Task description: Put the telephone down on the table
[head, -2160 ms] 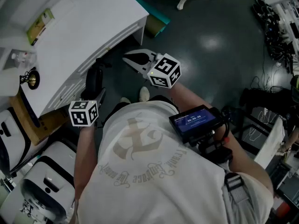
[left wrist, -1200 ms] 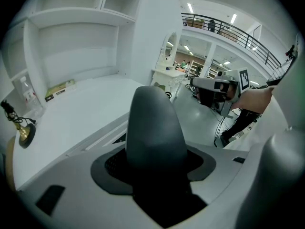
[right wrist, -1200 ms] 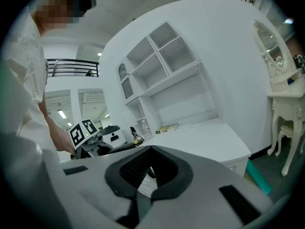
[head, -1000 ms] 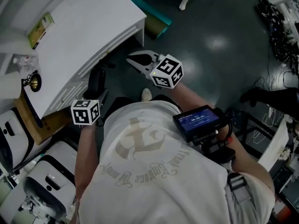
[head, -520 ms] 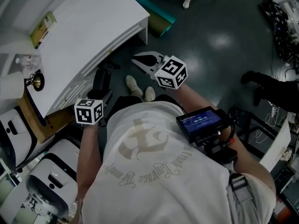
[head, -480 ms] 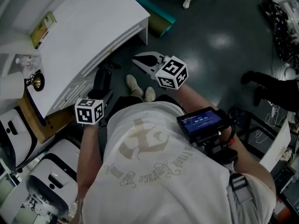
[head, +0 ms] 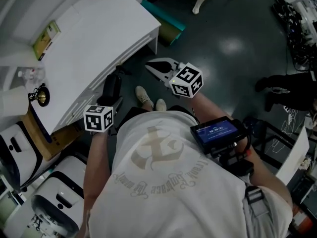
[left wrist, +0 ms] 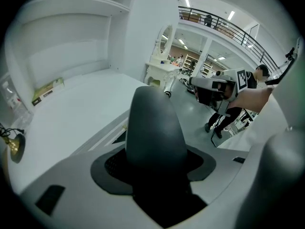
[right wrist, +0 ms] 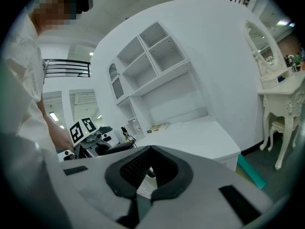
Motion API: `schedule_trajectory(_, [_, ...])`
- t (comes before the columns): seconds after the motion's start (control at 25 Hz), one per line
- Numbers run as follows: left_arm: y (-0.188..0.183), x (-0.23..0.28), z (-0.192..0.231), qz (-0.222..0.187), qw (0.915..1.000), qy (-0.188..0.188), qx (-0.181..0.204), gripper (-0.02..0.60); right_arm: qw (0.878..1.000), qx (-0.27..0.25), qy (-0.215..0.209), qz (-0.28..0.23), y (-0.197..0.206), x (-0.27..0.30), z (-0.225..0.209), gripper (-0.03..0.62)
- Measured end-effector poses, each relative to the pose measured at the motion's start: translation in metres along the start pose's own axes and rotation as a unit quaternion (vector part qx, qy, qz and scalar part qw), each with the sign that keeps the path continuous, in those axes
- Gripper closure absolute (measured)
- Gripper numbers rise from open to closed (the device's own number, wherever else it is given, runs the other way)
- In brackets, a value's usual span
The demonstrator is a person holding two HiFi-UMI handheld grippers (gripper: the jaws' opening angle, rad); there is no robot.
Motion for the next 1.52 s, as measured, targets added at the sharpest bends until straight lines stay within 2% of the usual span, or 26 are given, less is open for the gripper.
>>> schedule_trajectory(0.32, [-0.022,0.002,0.022,0.010,0.9998,0.009,0.011,0.302,1.000,0.007,0.013,0.002,-0.011,0.021,-0.011,0.579])
schedule_trajectory(0.56, [-0.037,0.008,0.057,0.014,0.9996,0.014,0.018,0.302,1.000,0.008,0.019,0.009,-0.016,0.056,-0.024,0.579])
schedule_trajectory(1.28, [-0.065,-0.009,0.130,-0.009,0.9992,0.036,0.013,0.301,0.999,-0.015,0.042,0.028,-0.054,0.135,-0.023,0.579])
schedule_trajectory(1.52, [-0.072,-0.006,0.149,-0.005,0.9991,0.042,0.005,0.302,0.998,-0.012,0.052,0.040,-0.060,0.157,-0.038,0.579])
Point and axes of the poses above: the fingertips, and each gripper's own axes: x forward along the fingers, z to its left, y out of its underside, the point moved 3 cm from there along -x, backward along the fingers, and after that the axes turned 10 degrees about y, right-handed, at the moved point
